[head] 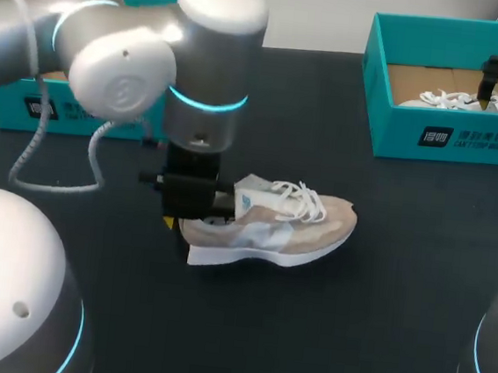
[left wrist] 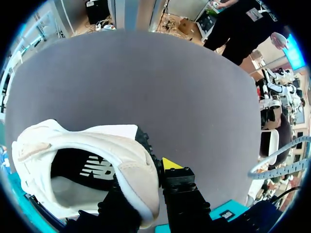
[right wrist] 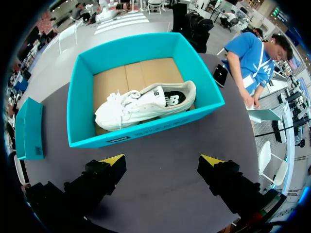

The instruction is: Take the shoe out of the shoebox, open the shoe tongue, remove and reinsert the insole, then place the shoe into the shoebox

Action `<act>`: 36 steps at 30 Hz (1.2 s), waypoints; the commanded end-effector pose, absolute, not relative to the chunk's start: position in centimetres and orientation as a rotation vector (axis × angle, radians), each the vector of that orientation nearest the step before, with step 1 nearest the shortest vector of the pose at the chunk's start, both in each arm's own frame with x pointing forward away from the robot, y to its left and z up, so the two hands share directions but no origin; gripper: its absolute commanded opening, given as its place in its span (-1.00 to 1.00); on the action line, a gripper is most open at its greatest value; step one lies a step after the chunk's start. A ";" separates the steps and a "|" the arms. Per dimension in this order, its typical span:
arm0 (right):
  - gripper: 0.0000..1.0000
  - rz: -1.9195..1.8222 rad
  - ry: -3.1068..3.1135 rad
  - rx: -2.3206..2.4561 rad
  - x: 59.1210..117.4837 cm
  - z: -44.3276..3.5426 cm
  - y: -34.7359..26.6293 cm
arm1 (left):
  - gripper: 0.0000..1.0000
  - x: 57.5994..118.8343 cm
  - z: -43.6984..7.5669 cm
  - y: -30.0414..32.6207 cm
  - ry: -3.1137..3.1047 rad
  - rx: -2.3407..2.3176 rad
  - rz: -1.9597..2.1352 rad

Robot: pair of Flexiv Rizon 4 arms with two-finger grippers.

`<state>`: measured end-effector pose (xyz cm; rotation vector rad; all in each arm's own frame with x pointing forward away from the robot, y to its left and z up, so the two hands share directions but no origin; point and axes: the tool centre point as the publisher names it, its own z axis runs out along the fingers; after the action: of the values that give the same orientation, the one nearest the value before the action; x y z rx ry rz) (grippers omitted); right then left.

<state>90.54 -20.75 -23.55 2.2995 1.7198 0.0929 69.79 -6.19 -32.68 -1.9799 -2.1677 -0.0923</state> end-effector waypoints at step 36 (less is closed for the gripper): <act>1.00 0.096 1.719 2.299 90.5 -23.6 -20.8 | 1.00 67.9 -32.9 -3.6 -2.424 -1.862 0.581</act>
<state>90.54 -20.76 -23.55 2.2996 1.7197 0.0929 68.26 -6.88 -34.08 -1.8577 -2.2582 0.2755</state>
